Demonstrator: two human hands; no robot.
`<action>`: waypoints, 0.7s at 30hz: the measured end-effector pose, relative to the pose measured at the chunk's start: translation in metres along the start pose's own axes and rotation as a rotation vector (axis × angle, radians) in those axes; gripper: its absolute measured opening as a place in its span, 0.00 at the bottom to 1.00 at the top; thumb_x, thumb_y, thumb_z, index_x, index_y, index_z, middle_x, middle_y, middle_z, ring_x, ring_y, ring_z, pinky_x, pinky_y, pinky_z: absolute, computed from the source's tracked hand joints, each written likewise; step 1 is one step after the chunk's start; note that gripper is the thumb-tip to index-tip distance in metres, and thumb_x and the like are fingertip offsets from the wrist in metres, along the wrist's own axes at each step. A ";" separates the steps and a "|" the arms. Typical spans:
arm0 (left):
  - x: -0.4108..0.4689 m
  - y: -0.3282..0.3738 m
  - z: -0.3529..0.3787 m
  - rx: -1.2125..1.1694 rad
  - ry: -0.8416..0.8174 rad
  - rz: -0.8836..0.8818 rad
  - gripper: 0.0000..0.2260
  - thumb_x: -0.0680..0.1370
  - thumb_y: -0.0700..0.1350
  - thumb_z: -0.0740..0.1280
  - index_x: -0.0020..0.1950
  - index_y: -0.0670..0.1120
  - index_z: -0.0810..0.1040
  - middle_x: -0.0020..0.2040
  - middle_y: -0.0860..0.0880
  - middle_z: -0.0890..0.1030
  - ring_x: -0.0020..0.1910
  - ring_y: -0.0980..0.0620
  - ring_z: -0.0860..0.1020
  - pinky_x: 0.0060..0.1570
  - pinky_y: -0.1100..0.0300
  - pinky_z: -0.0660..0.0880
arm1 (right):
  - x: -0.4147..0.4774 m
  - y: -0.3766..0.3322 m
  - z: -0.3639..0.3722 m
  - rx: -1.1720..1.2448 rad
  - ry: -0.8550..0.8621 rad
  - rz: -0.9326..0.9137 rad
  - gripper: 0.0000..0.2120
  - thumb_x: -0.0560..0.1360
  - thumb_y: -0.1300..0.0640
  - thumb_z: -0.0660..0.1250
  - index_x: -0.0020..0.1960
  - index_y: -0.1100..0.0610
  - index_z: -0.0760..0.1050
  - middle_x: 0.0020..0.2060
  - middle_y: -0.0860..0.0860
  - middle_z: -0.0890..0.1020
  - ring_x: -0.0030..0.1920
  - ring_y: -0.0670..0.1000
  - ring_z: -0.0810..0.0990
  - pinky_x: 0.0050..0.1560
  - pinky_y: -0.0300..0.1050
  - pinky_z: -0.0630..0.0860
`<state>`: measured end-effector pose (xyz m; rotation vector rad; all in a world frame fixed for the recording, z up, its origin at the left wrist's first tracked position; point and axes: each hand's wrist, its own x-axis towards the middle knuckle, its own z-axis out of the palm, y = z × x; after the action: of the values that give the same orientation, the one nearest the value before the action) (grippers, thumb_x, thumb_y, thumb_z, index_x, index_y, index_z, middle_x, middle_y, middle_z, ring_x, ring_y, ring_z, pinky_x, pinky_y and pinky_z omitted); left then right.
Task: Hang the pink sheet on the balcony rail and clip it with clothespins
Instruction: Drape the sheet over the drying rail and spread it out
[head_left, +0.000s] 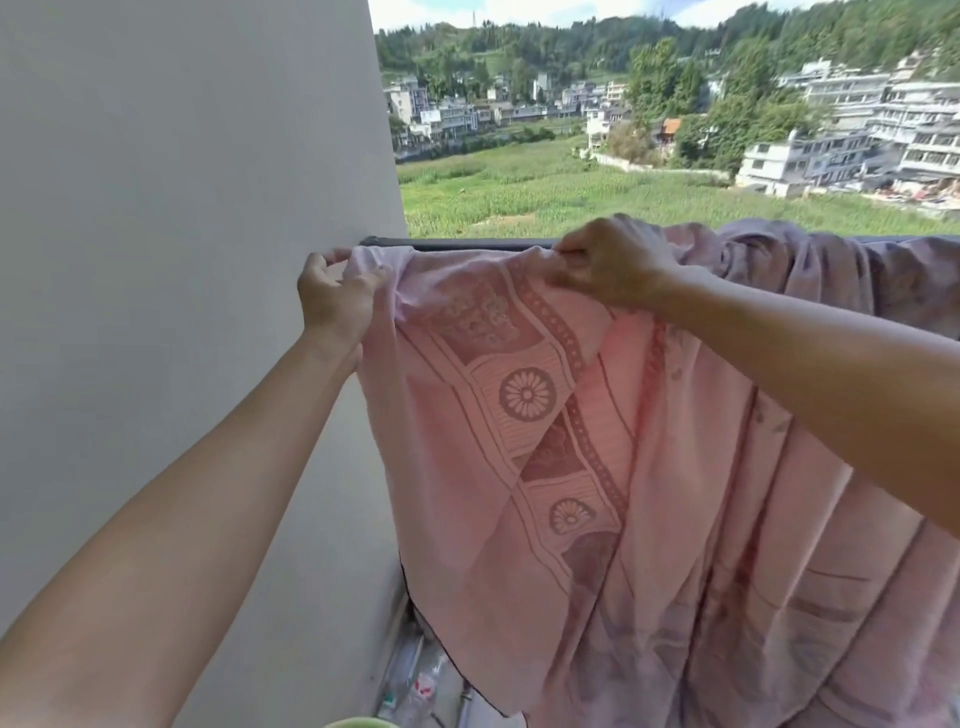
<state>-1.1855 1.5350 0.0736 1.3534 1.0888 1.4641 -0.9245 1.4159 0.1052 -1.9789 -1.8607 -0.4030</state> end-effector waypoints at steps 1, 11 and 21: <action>-0.002 -0.003 -0.008 0.016 -0.065 -0.062 0.23 0.65 0.47 0.78 0.56 0.46 0.75 0.52 0.47 0.81 0.47 0.49 0.82 0.47 0.55 0.80 | 0.000 0.003 0.001 0.002 0.026 -0.009 0.20 0.75 0.36 0.65 0.46 0.53 0.82 0.34 0.49 0.82 0.33 0.51 0.79 0.33 0.37 0.70; 0.029 0.044 -0.001 -0.072 -0.129 -0.181 0.16 0.68 0.37 0.76 0.50 0.46 0.72 0.44 0.45 0.80 0.38 0.48 0.79 0.38 0.55 0.78 | 0.028 0.063 -0.056 0.107 0.361 0.519 0.14 0.80 0.58 0.62 0.35 0.54 0.69 0.27 0.48 0.68 0.28 0.49 0.67 0.31 0.43 0.70; -0.063 -0.060 0.032 0.083 -0.200 -0.233 0.21 0.68 0.39 0.78 0.57 0.43 0.73 0.47 0.49 0.80 0.45 0.51 0.81 0.42 0.60 0.78 | 0.012 0.050 -0.044 -0.015 0.056 0.282 0.15 0.79 0.46 0.64 0.59 0.53 0.78 0.54 0.51 0.83 0.45 0.53 0.80 0.43 0.43 0.73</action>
<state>-1.1486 1.4917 0.0002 1.3486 1.1438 1.1018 -0.8716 1.4035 0.1449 -2.1758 -1.5189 -0.3842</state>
